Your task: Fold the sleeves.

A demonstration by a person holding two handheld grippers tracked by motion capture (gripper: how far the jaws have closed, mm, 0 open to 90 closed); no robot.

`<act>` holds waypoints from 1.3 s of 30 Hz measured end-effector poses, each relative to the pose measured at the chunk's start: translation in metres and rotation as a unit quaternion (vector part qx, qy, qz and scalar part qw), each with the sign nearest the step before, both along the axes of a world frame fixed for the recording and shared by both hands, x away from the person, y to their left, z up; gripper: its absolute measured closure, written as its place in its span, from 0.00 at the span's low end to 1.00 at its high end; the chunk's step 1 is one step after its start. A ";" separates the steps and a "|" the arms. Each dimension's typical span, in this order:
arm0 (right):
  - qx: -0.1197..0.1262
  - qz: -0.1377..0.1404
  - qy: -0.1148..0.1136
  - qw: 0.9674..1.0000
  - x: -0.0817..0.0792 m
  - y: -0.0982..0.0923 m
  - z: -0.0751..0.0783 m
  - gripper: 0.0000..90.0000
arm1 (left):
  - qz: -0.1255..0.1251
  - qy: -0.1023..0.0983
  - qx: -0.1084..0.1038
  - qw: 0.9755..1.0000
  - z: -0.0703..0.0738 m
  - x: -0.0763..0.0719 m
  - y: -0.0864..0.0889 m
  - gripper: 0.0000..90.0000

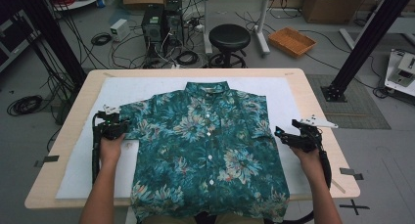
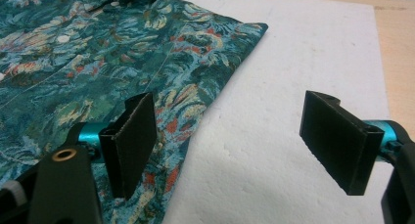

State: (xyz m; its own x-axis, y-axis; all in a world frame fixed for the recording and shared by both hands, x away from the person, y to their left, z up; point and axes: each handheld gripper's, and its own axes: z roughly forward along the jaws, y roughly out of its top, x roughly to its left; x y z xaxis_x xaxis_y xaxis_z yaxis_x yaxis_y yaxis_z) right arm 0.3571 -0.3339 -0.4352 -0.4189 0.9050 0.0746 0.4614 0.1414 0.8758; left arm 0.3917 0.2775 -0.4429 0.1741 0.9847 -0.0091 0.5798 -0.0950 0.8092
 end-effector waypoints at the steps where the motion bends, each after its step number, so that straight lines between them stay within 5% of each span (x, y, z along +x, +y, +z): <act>1: 0.000 0.000 -0.002 1.000 0.000 -0.001 0.000 0.24 | -0.003 -0.005 -0.001 1.000 0.002 -0.001 -0.001 0.98; 10: 0.004 0.000 -0.003 1.000 -0.001 -0.001 0.001 0.24 | -0.063 -0.050 -0.012 0.997 0.025 -0.006 -0.033 0.98; 19: 0.004 0.001 -0.001 1.000 -0.001 -0.001 0.000 0.24 | -0.153 -0.068 0.014 0.986 0.039 0.001 -0.101 0.95; 21: 0.002 0.003 -0.002 1.000 -0.001 -0.001 0.000 0.24 | -0.148 -0.067 0.018 0.987 0.040 0.003 -0.110 0.66; 23: 0.004 0.000 0.002 1.000 -0.001 -0.002 -0.001 0.24 | -0.133 -0.077 0.009 0.988 0.042 0.003 -0.110 0.51; 28: 0.006 -0.002 0.001 1.000 -0.001 -0.003 0.000 0.24 | -0.088 -0.092 -0.002 0.992 0.045 0.001 -0.090 0.45; 33: 0.004 -0.001 0.000 1.000 -0.001 -0.002 0.000 0.24 | -0.058 -0.087 -0.011 0.995 0.038 0.000 -0.069 0.39; 39: -0.003 -0.001 -0.004 1.000 -0.001 -0.001 0.000 0.24 | -0.070 -0.107 -0.045 0.991 0.033 -0.005 -0.056 0.30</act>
